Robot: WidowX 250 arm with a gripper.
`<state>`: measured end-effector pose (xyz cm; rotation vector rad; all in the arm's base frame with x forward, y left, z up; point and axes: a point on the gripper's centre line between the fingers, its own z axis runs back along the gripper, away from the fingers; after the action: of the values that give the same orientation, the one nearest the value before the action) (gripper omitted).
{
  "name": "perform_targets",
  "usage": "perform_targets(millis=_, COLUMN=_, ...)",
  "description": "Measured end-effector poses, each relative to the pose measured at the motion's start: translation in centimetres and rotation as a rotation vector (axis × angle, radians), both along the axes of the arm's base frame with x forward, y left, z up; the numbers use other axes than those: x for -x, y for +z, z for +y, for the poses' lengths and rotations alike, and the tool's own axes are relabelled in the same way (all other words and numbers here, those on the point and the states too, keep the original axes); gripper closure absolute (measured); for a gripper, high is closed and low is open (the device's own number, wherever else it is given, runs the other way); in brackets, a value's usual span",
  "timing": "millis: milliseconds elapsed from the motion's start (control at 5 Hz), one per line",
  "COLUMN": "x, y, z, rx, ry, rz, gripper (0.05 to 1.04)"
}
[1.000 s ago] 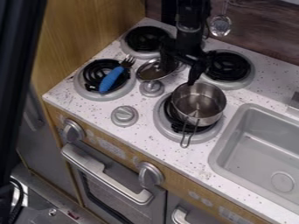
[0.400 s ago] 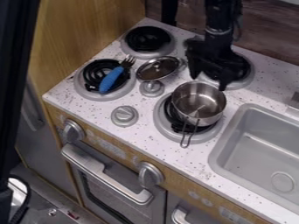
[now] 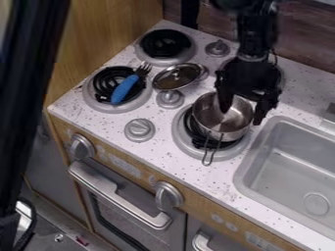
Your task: Moved the pot to the top right stove
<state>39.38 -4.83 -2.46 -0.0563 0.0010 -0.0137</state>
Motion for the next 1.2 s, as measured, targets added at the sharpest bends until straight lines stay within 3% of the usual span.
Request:
perform_targets(millis=400, x=0.9, y=-2.6, z=-0.3, rx=0.009, ry=0.004, rz=0.090, gripper=0.118)
perform_targets(millis=600, x=0.5, y=-2.7, z=-0.4, rx=0.011, ry=0.002, rz=0.064, gripper=0.390)
perform_targets(millis=800, x=0.4, y=-2.9, z=-0.1, rx=-0.031, ry=-0.037, rz=0.041, gripper=0.677)
perform_targets(millis=1000, x=0.3, y=-2.9, z=0.0, rx=-0.083, ry=-0.090, rz=0.021, gripper=0.900)
perform_targets(millis=1200, x=0.1, y=-2.7, z=0.3, rx=-0.116, ry=-0.133, rz=0.004, gripper=0.997)
